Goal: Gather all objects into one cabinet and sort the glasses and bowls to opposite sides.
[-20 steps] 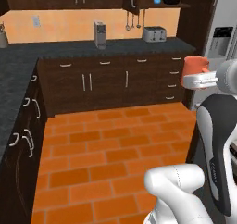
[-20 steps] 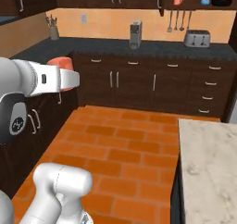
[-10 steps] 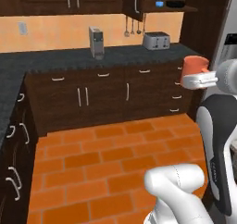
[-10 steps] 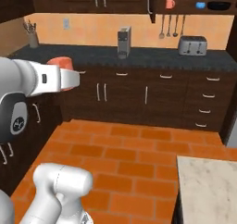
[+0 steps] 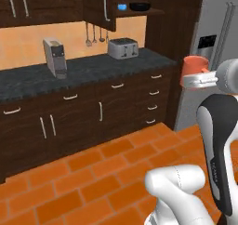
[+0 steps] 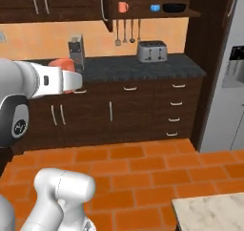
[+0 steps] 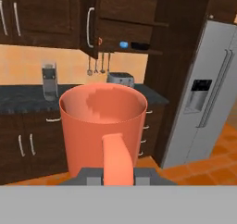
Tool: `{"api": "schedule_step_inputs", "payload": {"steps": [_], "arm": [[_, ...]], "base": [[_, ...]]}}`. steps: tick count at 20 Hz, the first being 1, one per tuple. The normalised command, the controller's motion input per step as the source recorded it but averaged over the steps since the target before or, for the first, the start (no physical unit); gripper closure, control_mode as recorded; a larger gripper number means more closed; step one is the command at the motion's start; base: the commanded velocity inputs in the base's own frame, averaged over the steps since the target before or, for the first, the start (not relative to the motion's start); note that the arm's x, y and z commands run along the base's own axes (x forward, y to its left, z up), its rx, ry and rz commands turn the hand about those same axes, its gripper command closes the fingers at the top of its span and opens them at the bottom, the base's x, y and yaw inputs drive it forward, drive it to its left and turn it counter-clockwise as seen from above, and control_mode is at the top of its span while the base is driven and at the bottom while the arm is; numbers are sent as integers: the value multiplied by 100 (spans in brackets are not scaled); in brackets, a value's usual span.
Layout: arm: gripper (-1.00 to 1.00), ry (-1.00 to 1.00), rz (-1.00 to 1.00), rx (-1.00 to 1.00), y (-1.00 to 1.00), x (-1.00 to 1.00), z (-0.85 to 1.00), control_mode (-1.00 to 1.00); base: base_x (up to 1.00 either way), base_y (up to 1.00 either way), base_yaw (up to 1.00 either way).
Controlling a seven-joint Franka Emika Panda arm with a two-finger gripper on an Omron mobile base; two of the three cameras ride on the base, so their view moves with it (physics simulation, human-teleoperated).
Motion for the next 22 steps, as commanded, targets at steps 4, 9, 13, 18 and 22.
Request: {"api": "schedule_step_inputs", "payload": {"steps": [4, 9, 13, 18, 22], "arm": [[100, 0, 0, 0, 0, 0, 0, 100], [100, 0, 0, 0, 0, 0, 0, 100], [100, 0, 0, 0, 0, 0, 0, 100], [100, 0, 0, 0, 0, 0, 0, 100], [100, 0, 0, 0, 0, 0, 0, 100]], "base": [[100, 0, -44], [100, -16, -32], [100, -48, 2], [100, -58, 30], [100, -27, 60]]}}
